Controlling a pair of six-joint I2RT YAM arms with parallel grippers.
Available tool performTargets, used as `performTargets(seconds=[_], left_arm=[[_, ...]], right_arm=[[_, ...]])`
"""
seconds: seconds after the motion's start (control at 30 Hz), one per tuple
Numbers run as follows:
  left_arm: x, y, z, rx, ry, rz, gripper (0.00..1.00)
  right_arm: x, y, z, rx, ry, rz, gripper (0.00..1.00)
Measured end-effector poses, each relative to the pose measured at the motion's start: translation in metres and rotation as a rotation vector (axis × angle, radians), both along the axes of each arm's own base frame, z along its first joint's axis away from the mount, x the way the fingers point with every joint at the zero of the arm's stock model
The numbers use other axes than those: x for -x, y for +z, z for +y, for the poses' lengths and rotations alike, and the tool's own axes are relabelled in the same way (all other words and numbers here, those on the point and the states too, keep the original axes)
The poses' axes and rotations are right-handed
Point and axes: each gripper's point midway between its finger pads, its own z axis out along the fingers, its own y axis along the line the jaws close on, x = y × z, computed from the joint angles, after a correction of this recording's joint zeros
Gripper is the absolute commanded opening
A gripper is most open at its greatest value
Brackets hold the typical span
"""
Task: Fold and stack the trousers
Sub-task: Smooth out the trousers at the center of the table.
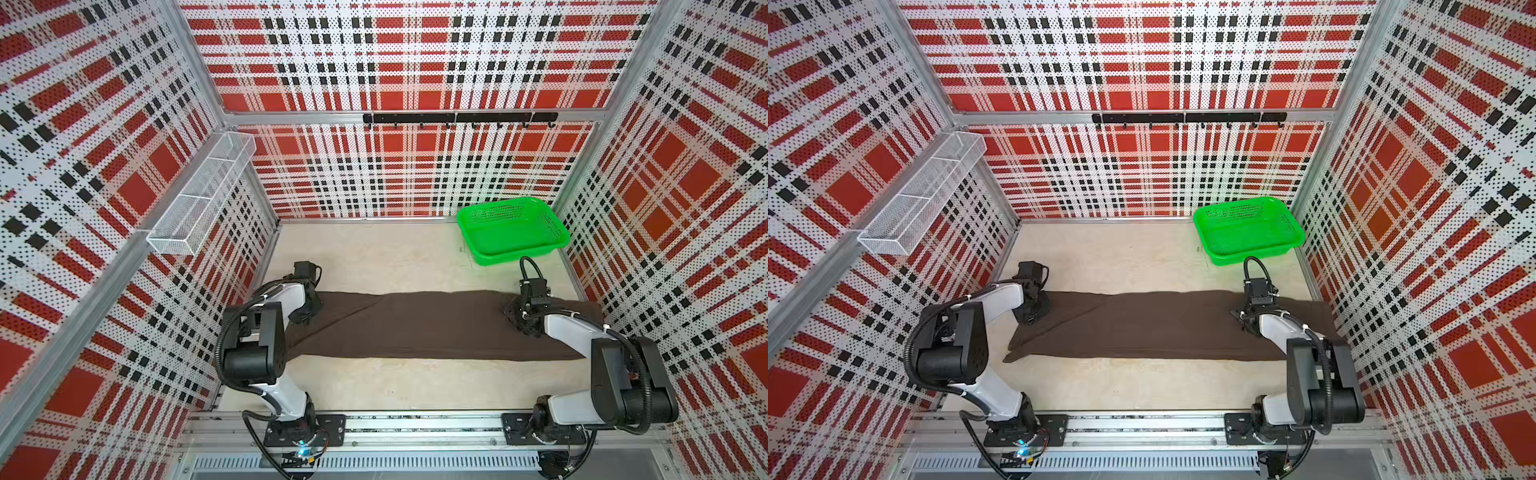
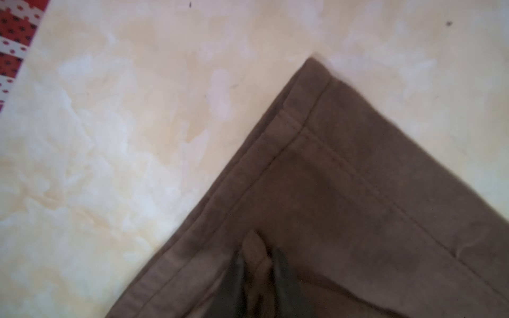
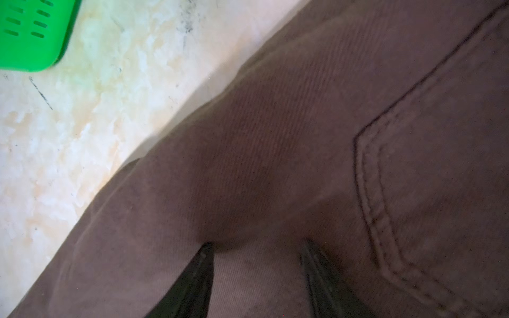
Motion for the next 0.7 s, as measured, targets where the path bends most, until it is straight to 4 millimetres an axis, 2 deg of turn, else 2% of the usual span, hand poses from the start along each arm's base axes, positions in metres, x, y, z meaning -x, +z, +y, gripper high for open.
performTargets(seconds=[0.1, 0.2, 0.37, 0.47, 0.57, 0.7], left_arm=[[0.002, 0.010, -0.003, 0.004, -0.006, -0.013, 0.05], [0.001, 0.028, -0.005, -0.001, -0.008, -0.035, 0.03], [-0.019, 0.082, -0.004, -0.037, -0.010, -0.148, 0.03], [-0.028, 0.108, 0.002, -0.069, 0.003, -0.202, 0.03], [-0.032, 0.115, 0.005, -0.087, 0.012, -0.212, 0.04], [-0.035, 0.099, 0.008, -0.096, 0.016, -0.163, 0.04]], right_arm=[[-0.002, 0.000, 0.000, 0.001, 0.003, -0.009, 0.54], [-0.004, 0.000, 0.000, 0.002, 0.005, -0.017, 0.54], [-0.007, 0.000, 0.000, 0.001, 0.005, -0.031, 0.54], [-0.008, 0.000, 0.000, 0.001, 0.005, -0.038, 0.54], [-0.009, 0.000, 0.000, 0.000, 0.005, -0.043, 0.54], [-0.009, 0.000, 0.000, 0.001, 0.004, -0.046, 0.54]])
